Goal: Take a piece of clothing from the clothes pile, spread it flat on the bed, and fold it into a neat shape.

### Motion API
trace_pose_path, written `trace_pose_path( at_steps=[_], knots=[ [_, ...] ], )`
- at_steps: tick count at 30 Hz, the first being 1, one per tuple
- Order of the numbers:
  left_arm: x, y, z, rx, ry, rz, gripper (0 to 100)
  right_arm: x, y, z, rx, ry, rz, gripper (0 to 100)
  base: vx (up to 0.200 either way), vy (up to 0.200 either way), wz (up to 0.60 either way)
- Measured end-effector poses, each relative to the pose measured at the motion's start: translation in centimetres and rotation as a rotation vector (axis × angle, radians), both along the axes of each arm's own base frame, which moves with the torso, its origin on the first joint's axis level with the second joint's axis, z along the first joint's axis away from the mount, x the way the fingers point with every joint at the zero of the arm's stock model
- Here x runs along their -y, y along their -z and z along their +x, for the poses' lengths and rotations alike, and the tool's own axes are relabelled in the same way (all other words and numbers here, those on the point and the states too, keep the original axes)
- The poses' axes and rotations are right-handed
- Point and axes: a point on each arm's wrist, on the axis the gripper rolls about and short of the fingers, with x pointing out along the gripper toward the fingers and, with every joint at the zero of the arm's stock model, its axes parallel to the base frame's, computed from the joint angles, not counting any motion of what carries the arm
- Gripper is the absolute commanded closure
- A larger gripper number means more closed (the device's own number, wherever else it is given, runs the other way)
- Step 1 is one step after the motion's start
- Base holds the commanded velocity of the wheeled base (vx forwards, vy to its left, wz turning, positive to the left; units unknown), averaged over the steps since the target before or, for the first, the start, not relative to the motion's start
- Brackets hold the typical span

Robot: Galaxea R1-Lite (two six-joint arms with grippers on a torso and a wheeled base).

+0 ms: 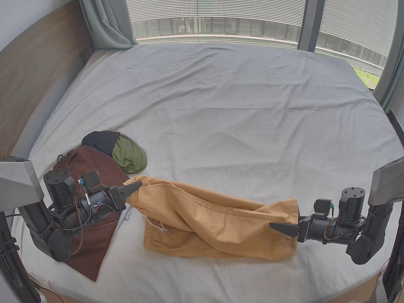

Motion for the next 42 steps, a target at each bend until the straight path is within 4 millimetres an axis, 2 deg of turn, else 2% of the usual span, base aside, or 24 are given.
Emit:
trace_pose_path(
  at_steps=[14,27,42],
  knots=[
    [0.0,0.0,0.1,0.003,0.000,-0.001,100,-2.2,-0.2,-1.2,-0.006,-0.093,0.002,0,0.000,0.000,0.00],
    [0.0,-0.1,0.2,0.007,-0.003,-0.001,100,-2.2,-2.7,-2.7,0.001,-0.139,0.088,0,0.000,0.000,0.00],
    [-0.3,-0.1,0.4,0.012,-0.013,-0.002,100,-2.2,-4.8,-3.1,0.011,-0.147,0.173,0,0.000,0.000,0.00]
  ],
)
